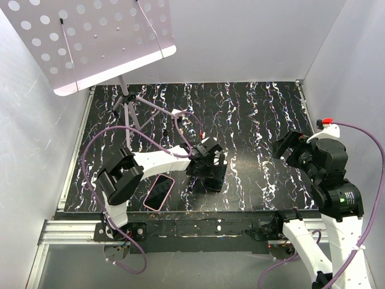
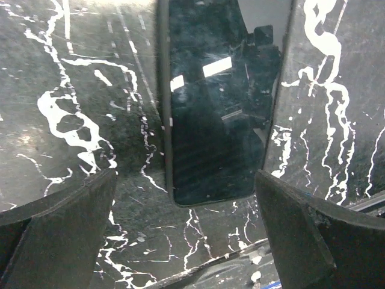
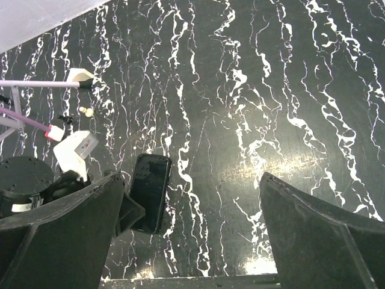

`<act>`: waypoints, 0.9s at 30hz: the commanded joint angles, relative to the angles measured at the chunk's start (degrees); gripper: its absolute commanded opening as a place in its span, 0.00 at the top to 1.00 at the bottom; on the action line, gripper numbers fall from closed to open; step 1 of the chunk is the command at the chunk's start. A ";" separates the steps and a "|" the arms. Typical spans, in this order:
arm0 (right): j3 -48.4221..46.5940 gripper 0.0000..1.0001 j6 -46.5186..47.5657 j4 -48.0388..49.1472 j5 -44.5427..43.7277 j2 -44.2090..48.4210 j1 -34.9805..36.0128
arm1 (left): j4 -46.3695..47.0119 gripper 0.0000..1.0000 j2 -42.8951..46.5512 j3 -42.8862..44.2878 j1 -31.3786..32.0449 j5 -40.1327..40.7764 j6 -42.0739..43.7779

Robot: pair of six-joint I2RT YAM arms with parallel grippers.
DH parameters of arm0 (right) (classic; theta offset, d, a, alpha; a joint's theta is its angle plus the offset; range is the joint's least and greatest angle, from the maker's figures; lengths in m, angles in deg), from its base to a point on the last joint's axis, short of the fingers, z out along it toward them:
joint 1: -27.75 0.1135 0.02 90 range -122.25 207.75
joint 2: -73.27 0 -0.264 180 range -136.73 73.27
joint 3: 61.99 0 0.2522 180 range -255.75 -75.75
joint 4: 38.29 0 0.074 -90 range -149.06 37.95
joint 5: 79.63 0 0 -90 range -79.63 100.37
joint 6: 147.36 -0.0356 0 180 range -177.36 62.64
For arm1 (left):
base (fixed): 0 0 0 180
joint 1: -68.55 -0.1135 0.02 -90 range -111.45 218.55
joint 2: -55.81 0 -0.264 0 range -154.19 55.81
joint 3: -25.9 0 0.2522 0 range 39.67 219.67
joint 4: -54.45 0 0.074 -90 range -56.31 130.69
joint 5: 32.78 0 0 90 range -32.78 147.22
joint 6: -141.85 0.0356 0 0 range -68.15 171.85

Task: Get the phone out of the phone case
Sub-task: Pick up the phone at the center of the board.

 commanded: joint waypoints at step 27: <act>3.95 0.00 -0.69 5.03 1.20 0.12 -0.02 | -13.48 0.07 -20.58 18.48 5.28 15.05 1.33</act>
